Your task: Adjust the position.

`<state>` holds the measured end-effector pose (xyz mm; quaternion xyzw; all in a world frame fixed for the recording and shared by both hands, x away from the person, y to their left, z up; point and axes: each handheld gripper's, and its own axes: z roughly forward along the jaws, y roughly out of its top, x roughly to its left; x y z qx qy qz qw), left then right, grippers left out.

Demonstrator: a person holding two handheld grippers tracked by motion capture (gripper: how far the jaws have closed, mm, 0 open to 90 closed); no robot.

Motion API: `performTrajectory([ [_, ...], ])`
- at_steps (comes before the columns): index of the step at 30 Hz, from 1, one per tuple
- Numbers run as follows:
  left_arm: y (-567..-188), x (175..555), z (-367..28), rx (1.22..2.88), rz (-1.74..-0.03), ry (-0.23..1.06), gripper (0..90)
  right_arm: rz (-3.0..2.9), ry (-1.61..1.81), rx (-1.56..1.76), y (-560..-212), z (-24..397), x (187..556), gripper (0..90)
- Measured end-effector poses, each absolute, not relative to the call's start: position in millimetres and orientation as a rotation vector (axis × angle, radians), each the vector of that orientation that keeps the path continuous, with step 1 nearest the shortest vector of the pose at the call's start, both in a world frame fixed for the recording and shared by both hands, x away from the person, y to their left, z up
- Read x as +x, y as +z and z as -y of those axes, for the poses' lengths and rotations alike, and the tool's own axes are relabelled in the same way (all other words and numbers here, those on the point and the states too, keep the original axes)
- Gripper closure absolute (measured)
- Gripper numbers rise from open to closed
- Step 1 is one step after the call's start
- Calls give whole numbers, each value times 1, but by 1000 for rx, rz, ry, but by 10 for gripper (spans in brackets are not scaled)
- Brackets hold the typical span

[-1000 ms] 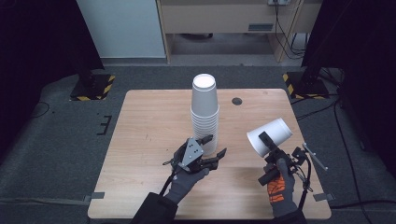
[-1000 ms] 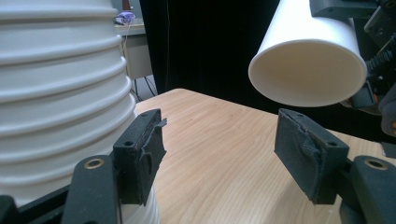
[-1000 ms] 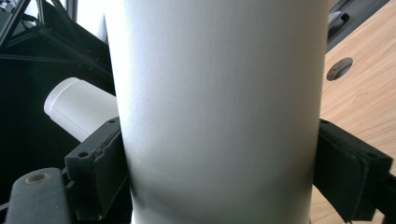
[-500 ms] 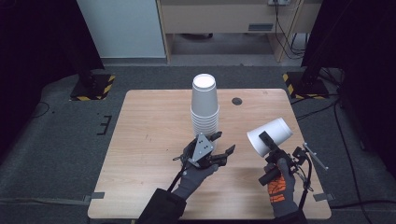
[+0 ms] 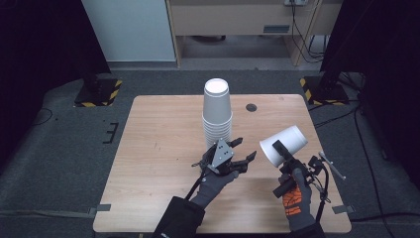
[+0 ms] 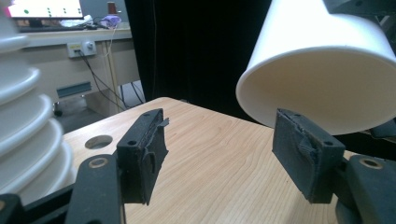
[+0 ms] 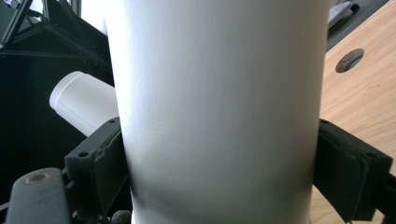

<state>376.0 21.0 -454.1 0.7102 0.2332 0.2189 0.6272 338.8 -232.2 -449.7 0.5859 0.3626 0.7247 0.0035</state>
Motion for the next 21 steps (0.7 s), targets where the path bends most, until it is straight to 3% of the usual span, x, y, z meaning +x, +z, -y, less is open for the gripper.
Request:
performTrajectory([
  [21,-453,384,3,1602,-502,488,368,-1157,2286,1849,-451,229,340,138],
])
